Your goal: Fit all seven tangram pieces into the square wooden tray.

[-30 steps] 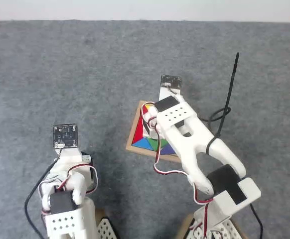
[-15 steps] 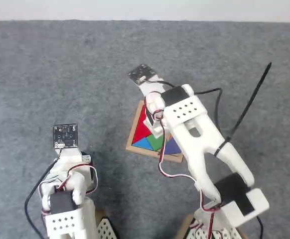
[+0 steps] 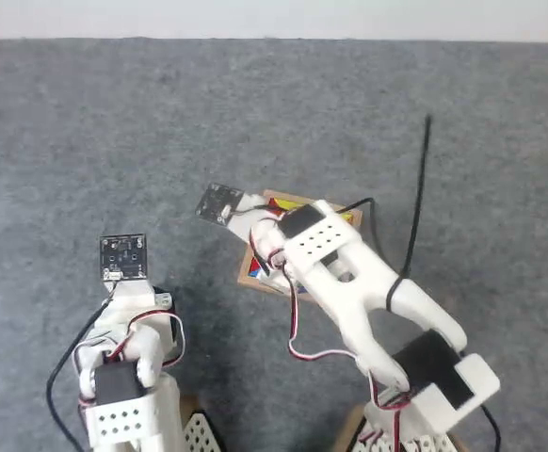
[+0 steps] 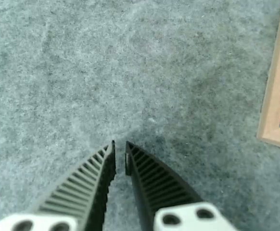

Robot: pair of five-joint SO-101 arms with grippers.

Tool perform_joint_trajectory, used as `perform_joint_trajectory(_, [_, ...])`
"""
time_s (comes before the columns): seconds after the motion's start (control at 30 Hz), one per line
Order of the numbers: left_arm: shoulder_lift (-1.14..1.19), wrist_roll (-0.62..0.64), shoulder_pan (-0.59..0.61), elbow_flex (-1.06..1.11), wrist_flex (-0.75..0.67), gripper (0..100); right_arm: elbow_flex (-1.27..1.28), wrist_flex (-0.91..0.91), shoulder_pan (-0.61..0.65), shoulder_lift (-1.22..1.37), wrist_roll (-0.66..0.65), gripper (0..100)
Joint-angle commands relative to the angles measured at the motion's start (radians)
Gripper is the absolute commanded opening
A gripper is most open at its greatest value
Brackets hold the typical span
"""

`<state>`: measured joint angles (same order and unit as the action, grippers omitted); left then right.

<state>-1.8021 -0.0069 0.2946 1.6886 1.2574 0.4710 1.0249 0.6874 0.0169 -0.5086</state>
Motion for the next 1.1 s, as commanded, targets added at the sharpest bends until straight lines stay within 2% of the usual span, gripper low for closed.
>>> perform_joint_trajectory(0.0, [-0.017, -0.005, -0.006, -0.005, 0.003, 4, -0.002, -0.042, -0.033, 0.004, -0.015, 29.6])
perform_joint_trajectory(0.23, [-0.017, -0.005, -0.006, -0.005, 0.003, 4, 0.009, -0.044, -0.148, 0.007, -0.021, 29.6])
perform_joint_trajectory(0.77, [-0.017, -0.005, -0.006, -0.005, 0.003, 4, 0.025, -0.041, -0.266, 0.008, -0.032, 29.6])
perform_joint_trajectory(1.07, [-0.017, -0.005, -0.006, -0.005, 0.003, 4, 0.054, -0.045, -0.288, 0.004, -0.052, 29.6])
